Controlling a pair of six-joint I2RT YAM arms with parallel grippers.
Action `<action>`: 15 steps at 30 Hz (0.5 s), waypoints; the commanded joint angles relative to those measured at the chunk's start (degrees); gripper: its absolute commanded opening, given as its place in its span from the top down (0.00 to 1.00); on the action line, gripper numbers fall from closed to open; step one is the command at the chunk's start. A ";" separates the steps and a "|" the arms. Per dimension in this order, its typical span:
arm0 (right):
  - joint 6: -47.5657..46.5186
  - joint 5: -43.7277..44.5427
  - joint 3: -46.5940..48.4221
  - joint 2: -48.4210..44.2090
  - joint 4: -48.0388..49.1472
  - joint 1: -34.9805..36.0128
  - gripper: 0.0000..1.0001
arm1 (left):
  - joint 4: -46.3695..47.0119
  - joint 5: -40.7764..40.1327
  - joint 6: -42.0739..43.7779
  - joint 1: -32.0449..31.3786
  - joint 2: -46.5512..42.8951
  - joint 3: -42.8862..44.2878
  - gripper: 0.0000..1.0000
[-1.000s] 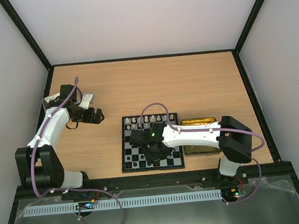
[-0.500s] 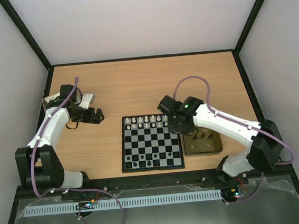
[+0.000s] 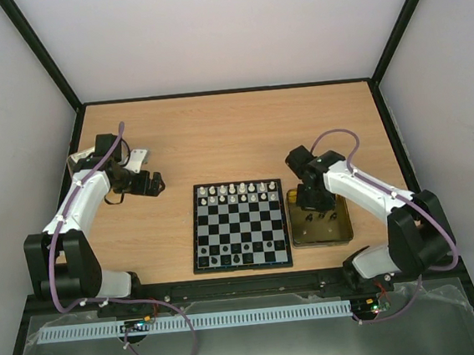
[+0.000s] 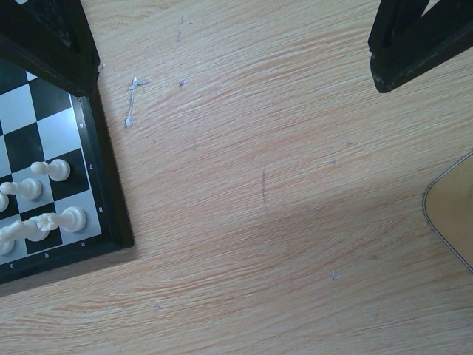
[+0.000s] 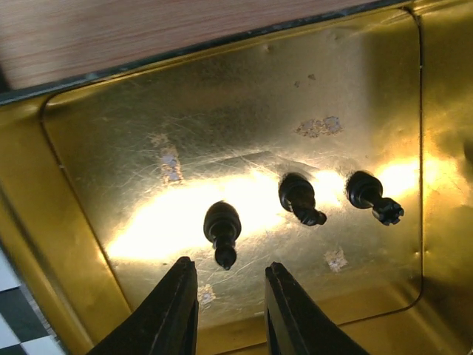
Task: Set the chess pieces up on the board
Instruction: Pick up the chess piece from the storage box.
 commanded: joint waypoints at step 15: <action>-4.29 -4.72 -5.51 2.59 7.90 -6.03 0.76 | 0.04 -0.70 -0.59 -0.28 -0.14 -0.72 0.01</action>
